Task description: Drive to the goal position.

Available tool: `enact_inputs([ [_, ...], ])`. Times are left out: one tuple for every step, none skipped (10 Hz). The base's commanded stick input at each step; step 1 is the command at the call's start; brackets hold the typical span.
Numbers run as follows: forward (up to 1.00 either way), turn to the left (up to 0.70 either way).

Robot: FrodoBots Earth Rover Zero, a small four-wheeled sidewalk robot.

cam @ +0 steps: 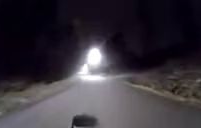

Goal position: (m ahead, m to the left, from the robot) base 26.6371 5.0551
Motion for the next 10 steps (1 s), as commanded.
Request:
enact_inputs([
  [1.00, 0.04],
  [1.00, 0.04],
  [1.00, 0.04],
  [1.00, 0.04],
  [1.00, 0.04],
  [1.00, 0.04],
  [1.00, 0.05],
  [1.00, 0.08],
  [1.00, 0.12],
  [1.00, 0.09],
])
